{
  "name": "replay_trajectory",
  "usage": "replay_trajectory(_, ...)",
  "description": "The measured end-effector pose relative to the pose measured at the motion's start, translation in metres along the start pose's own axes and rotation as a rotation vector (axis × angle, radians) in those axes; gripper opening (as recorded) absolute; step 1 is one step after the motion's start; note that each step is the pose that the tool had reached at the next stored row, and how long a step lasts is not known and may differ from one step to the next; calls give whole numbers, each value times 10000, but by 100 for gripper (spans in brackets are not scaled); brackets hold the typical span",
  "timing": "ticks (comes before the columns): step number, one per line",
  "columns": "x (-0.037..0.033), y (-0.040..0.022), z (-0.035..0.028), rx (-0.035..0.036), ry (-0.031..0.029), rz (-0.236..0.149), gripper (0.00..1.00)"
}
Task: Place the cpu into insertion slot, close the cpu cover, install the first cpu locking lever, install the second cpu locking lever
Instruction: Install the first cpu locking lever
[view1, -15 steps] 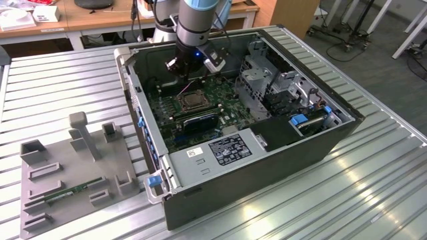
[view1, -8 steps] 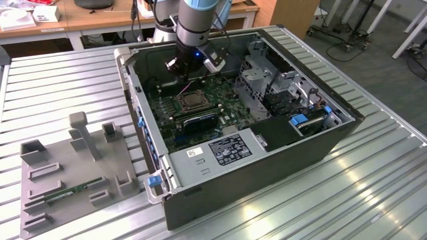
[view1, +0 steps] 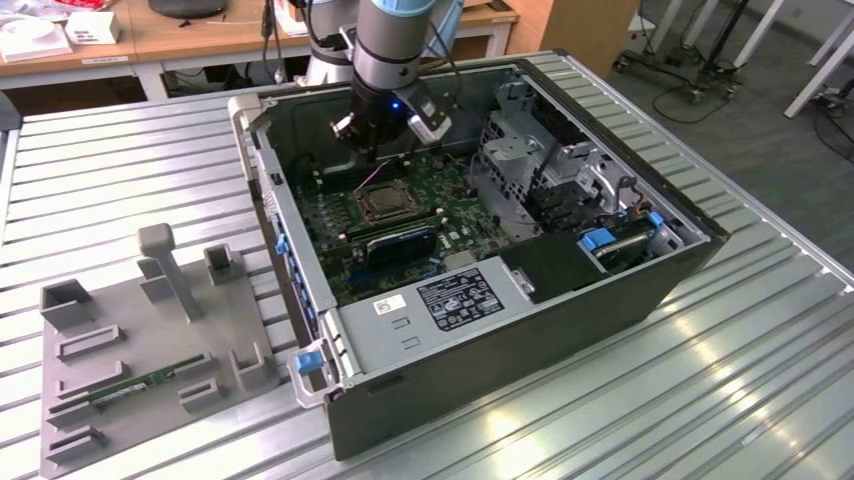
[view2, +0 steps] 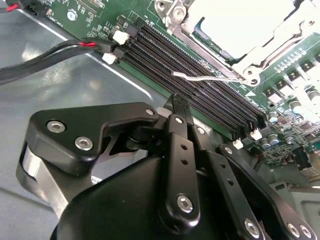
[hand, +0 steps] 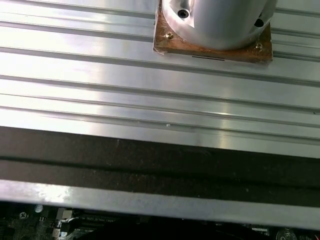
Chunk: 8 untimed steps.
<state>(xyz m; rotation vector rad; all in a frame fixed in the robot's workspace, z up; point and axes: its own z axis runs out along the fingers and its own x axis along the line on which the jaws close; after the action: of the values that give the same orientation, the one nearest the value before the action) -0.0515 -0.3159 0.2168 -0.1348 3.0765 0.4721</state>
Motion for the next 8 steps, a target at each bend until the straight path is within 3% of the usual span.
replay_trajectory(8, 11, -100, -36, 0, -1, 0, 11)
